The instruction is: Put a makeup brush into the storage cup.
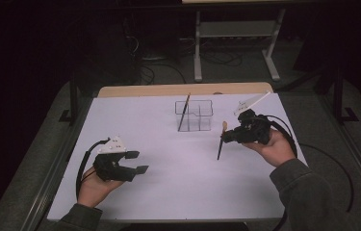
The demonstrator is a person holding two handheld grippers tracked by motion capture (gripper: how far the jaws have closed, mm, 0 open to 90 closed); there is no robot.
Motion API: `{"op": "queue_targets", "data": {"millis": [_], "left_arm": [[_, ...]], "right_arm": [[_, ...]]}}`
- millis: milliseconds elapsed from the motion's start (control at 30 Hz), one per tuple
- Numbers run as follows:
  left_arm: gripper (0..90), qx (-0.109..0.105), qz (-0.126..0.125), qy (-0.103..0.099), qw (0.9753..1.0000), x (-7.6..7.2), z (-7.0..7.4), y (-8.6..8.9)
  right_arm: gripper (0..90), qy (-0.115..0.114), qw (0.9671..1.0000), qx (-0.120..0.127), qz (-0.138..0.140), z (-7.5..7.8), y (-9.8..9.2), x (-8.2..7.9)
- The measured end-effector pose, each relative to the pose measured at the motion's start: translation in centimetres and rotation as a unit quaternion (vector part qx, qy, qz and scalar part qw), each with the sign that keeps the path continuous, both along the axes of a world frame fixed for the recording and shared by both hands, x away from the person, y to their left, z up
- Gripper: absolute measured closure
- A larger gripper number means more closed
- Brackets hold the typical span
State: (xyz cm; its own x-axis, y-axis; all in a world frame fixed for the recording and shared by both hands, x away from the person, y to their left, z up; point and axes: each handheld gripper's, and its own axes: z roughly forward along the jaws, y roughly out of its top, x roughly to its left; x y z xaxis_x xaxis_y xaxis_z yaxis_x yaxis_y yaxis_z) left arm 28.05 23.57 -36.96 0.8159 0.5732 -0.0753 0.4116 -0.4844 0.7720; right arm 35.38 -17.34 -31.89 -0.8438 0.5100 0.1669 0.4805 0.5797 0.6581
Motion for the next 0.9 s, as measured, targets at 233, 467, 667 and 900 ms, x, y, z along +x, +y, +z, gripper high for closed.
{"op": "queue_targets", "data": {"millis": [233,467,667,900], "left_arm": [[34.7,-0.003,-0.002,-0.004,1.0000,-0.4,-0.3,-0.1],[34.6,-0.005,0.003,-0.006,1.0000,-0.4,-0.5,0.3],[34.3,-0.011,0.007,-0.007,0.9999,-0.5,-0.6,0.6],[32.8,-0.011,0.010,-0.009,0.9999,-0.5,-0.5,0.9]], "right_arm": [[83.3,0.000,1.0000,-0.002,-0.006,0.4,0.0,0.3],[83.3,-0.007,0.9999,-0.004,-0.007,1.1,0.1,0.6],[83.3,-0.013,0.9999,-0.003,-0.009,1.7,0.2,0.9],[83.3,-0.016,0.9998,0.002,-0.014,2.4,0.2,1.4]]}}
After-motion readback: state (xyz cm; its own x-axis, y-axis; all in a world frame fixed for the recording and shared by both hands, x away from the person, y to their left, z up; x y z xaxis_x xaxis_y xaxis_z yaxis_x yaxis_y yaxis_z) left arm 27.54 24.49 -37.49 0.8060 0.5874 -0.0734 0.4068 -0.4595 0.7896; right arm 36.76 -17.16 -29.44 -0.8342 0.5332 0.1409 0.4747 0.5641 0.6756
